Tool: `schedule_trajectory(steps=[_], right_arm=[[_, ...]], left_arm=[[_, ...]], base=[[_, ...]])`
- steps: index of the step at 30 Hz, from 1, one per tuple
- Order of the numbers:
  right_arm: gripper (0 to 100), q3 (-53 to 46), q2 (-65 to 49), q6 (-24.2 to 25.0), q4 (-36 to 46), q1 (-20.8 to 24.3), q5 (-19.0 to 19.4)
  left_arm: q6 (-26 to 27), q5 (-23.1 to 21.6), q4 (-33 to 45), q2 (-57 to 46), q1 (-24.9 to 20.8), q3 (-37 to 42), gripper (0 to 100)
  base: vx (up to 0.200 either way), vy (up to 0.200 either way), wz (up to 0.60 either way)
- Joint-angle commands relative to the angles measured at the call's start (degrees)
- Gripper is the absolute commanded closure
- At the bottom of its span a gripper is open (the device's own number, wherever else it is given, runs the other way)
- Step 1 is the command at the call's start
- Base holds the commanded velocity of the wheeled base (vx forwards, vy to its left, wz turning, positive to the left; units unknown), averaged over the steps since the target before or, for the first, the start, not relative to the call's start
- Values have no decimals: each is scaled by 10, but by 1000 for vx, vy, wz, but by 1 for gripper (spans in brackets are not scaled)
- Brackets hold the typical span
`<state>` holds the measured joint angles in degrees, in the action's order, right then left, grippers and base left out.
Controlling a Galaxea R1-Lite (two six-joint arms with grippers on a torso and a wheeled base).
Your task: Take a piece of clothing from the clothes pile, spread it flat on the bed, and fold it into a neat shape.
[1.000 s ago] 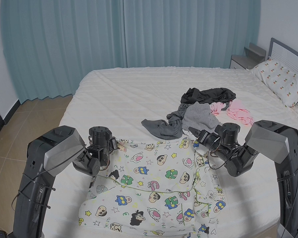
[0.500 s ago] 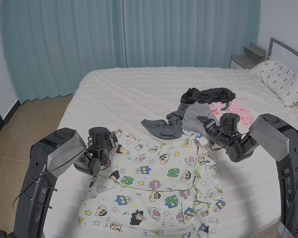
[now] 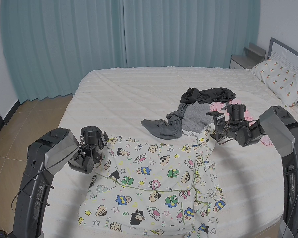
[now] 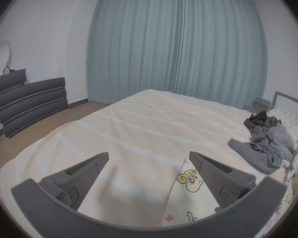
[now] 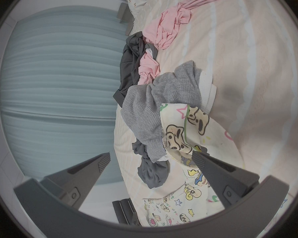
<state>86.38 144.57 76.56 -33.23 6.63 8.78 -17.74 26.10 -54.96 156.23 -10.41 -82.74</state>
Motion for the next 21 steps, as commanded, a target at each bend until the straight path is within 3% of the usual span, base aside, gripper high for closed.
schedule_trajectory(steps=[1, 3, 4, 6, 8, 9, 12, 17, 21], right_arm=[[0, -122, -78, -102, -11, -15, 39], [0, -191, -110, -171, -33, -28, 52], [0, -196, -112, -175, -35, -28, 52], [0, -291, -147, -250, -67, -31, 54], [0, -300, -150, -258, -70, -31, 55], [0, -387, -180, -336, -95, -31, 70], [0, -468, -201, -434, -113, -33, 110], [0, -506, -194, -496, -112, -27, 117], [0, -502, -173, -517, -108, -25, 100]], left_arm=[[-43, -3, 1, -60, 14, 61, 0], [-68, -17, 0, -104, 16, 116, 0], [-70, -18, 0, -107, 16, 120, 0], [-129, -67, -1, -179, 17, 211, 0], [-136, -74, -1, -187, 17, 220, 0], [-191, -134, -1, -248, 16, 294, 0], [-245, -176, -2, -305, 13, 372, 0], [-302, -187, -12, -336, 0, 439, 0], [-339, -186, -103, -337, -11, 506, 0]], base=[[0, 0, 0], [0, 0, 0], [0, 0, 0], [0, 0, 0], [0, 0, 0], [0, 0, 0], [0, 0, 0], [0, 0, 0], [0, 0, 0]])
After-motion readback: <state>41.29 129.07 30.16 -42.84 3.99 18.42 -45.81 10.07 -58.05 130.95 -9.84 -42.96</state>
